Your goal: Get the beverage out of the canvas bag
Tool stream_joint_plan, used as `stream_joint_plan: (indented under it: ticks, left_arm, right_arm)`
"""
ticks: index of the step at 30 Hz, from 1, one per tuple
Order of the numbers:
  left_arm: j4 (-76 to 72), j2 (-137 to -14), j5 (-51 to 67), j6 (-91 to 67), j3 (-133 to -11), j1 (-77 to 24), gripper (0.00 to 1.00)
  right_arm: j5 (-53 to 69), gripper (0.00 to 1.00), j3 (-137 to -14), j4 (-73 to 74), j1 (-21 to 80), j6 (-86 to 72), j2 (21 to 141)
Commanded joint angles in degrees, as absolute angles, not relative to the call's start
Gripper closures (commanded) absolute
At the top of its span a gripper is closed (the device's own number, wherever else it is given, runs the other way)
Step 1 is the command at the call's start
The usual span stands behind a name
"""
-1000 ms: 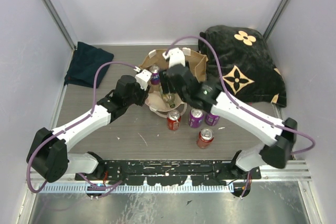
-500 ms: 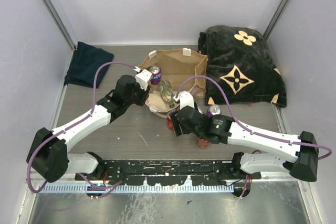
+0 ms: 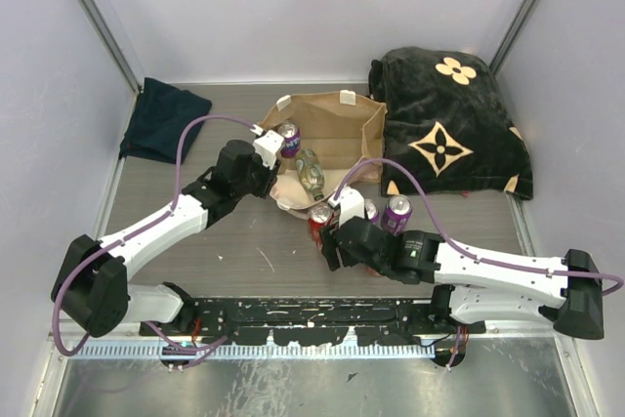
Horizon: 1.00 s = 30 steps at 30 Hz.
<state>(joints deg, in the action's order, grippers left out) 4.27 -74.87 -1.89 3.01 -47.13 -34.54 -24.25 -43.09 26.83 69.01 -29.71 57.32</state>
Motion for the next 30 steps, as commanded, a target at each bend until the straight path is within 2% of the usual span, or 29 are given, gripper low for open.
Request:
stream_joint_plan:
  ticks: [1,7,14,16,17,18,19,20,21,23,24,25,30]
  left_arm:
    - [5.54,-75.82,-3.0,4.2,-48.56,-34.28,0.61]
    - [5.18,-76.16,-3.42,4.31,-48.58,-34.23,0.61]
    - [4.83,-76.36,-3.27,4.44,-48.75,-34.28,0.61]
    - [4.83,-76.4,-3.24,4.55,-48.78,-34.23,0.61]
    - [4.9,-76.34,-3.22,4.57,-48.74,-34.27,0.61]
    - [4.99,-76.33,-3.2,4.57,-48.65,-34.28,0.61]
    - [5.07,-76.2,-3.19,4.57,-48.61,-34.28,0.61]
    - [5.09,-76.12,-3.27,4.65,-48.48,-34.28,0.61]
    - [5.14,-75.92,-3.34,4.7,-48.39,-34.28,0.61]
    - [5.18,-75.65,-3.42,4.75,-48.1,-34.26,0.61]
    - [5.11,-75.53,-3.43,4.75,-47.96,-34.28,0.61]
    - [5.11,-75.48,-3.44,4.68,-47.84,-34.28,0.61]
    - [4.84,-75.09,-3.47,4.49,-47.31,-34.26,0.61]
  right_arm:
    - [-25.26,0.99,-44.04,29.65,72.43,-30.86,56.99]
    - [-26.36,0.99,-44.32,32.92,73.26,-31.53,58.1]
    - [-25.1,0.99,-42.38,29.75,73.3,-33.03,67.02]
    - [-24.5,0.95,-41.91,29.02,73.3,-33.89,69.24]
    - [-24.11,0.9,-41.85,28.62,73.26,-34.03,70.21]
    - [-23.76,0.8,-41.88,28.38,73.3,-34.09,71.19]
    - [-23.38,0.68,-41.96,28.19,73.3,-34.21,72.05]
    - [-23.03,0.52,-42.14,28.13,73.3,-34.54,72.78]
    - [-22.82,0.39,-42.18,28.27,73.29,-35.07,73.41]
    - [-22.77,0.24,-42.3,28.62,73.3,-36.27,74.02]
    - [-23.18,0.09,-42.4,28.99,73.29,-36.59,73.9]
    - [-23.63,0.01,-42.59,29.4,73.3,-36.71,73.39]
    - [-26.8,0.0,-44.68,32.44,73.28,-36.14,69.18]
